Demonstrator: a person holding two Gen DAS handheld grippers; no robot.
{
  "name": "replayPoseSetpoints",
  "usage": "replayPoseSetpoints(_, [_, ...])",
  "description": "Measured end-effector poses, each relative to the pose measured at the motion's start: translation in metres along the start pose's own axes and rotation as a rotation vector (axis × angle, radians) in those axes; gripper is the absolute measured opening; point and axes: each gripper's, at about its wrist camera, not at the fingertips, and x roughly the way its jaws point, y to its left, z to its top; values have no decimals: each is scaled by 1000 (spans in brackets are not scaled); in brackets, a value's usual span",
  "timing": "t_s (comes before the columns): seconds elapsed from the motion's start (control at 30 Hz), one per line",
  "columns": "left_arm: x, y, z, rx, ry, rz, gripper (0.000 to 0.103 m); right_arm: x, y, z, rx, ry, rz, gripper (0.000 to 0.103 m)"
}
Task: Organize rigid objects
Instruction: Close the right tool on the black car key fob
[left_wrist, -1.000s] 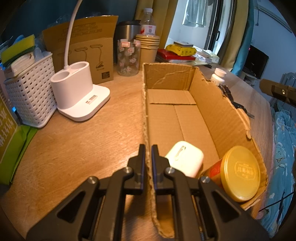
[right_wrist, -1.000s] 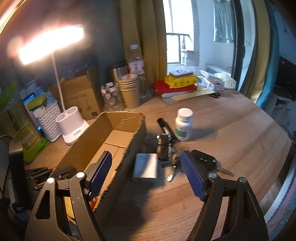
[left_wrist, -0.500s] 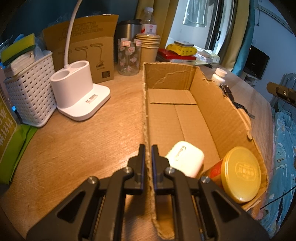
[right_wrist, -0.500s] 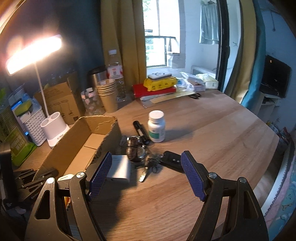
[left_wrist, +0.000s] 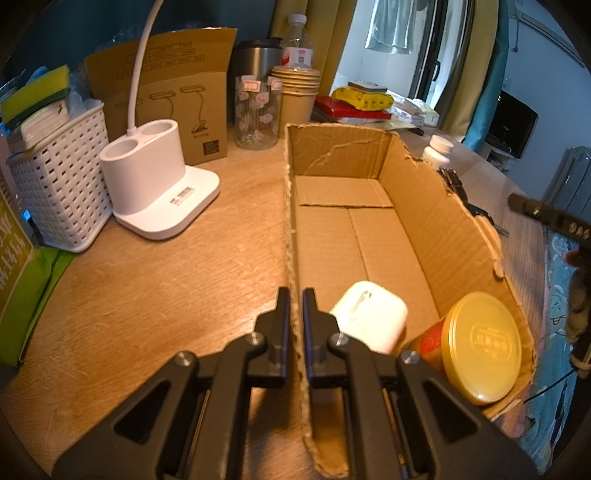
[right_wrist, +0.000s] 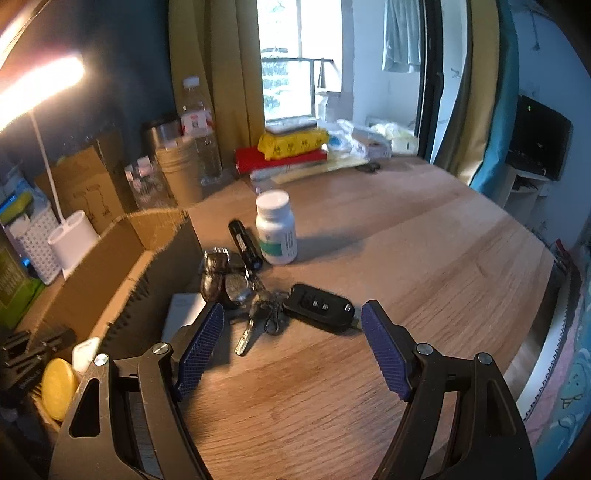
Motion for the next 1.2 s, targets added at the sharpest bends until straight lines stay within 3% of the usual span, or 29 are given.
replayPoseSetpoints(0.53, [2,0,-1,-6,2,1,7,71,-20,5,-99,74,-93,80])
replayPoseSetpoints(0.87, [2,-1,-2,-7,2,1,7,84,-18,10,-141,111,-55,80])
replayPoseSetpoints(1.0, [3,-1,-2,-7,2,-1,7,86,-14,7,-154,127,-31,69])
replayPoseSetpoints(1.2, [3,-3,-4,-7,2,-2,7,82,-11,3,-168,129,-19,68])
